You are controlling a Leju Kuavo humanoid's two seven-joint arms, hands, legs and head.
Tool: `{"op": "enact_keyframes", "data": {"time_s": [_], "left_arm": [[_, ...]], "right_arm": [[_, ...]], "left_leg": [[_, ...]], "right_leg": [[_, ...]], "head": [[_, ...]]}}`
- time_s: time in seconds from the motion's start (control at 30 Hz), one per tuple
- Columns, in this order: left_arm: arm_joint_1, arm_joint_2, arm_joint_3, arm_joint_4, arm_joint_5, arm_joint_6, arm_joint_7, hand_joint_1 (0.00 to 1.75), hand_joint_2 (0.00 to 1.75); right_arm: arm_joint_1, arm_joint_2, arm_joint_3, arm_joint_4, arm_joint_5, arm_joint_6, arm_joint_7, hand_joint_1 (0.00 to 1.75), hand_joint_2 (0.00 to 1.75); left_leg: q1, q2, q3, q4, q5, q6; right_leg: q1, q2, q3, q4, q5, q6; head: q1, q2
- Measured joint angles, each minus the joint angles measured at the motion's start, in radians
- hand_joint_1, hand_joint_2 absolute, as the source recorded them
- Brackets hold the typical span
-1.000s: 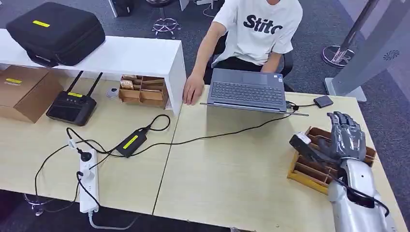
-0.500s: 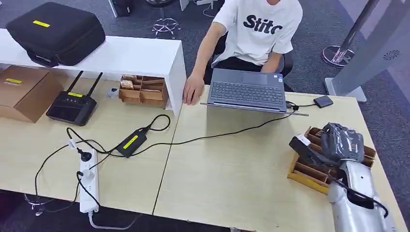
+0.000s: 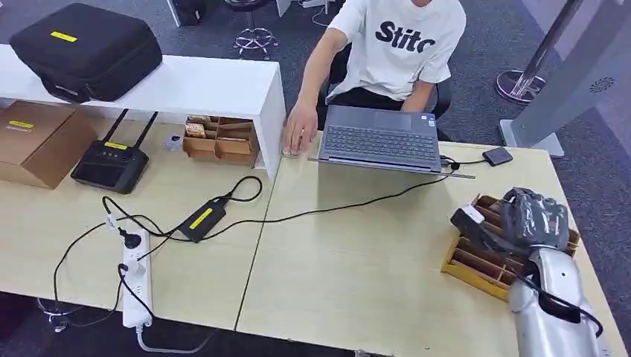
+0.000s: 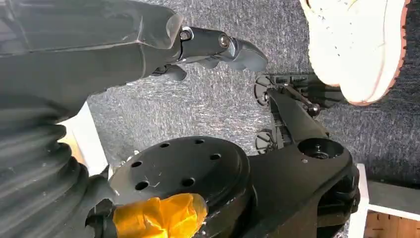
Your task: Pass the card to the sensor for recognition and then transmit it.
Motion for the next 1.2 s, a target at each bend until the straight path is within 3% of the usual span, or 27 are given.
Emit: {"op": "enact_keyframes", "data": {"time_s": [0.17,0.43,0.6,0.8,0.97,1.2], "left_arm": [[0.0,0.0,-0.02,0.001,0.019,-0.001,-0.002,0.0,1.75],[-0.003,0.001,-0.049,0.002,0.03,-0.006,-0.001,0.0,1.75],[-0.017,0.005,-0.07,0.002,0.03,-0.011,0.0,0.0,1.75],[-0.021,0.008,-0.092,0.002,0.037,-0.019,0.001,0.0,1.75],[-0.022,0.009,-0.1,0.002,0.045,-0.022,0.008,0.0,1.75],[-0.021,0.01,-0.111,0.002,0.06,-0.024,0.013,0.0,1.75]], "right_arm": [[-0.028,0.005,0.002,-0.166,-0.041,-0.011,0.002,1.75,1.75],[-0.166,0.027,0.083,-0.34,-0.095,0.104,0.04,1.75,1.75],[-0.296,0.072,0.19,-0.292,-0.091,0.167,0.093,1.75,1.75],[-0.444,0.152,0.303,-0.125,-0.07,0.201,0.135,1.75,1.75],[-0.48,0.203,0.372,-0.041,-0.069,0.201,0.138,1.75,1.75],[-0.482,0.228,0.423,0.005,-0.069,0.19,0.132,1.75,1.75]], "left_leg": [[0.0,0.0,0.0,0.0,0.0,0.0],[0.001,0.001,0.0,0.0,0.001,-0.001],[0.001,0.0,0.0,0.0,0.002,-0.001],[0.001,0.0,0.0,0.0,0.003,-0.003],[0.002,0.0,0.0,0.0,0.003,-0.003],[0.002,0.0,0.0,0.0,0.003,-0.003]], "right_leg": [[0.0,0.0,0.0,0.0,0.0,0.0],[0.001,0.001,0.0,0.001,0.0,0.0],[0.001,0.001,0.0,0.002,0.001,-0.001],[0.001,0.001,-0.001,0.002,0.001,-0.002],[0.002,0.0,-0.001,0.002,0.001,-0.002],[0.002,0.0,-0.001,0.002,0.001,-0.002]], "head": [[0.0,0.0],[0.0,0.0],[0.0,0.0],[0.0,0.0],[0.0,0.0],[0.0,0.0]]}}
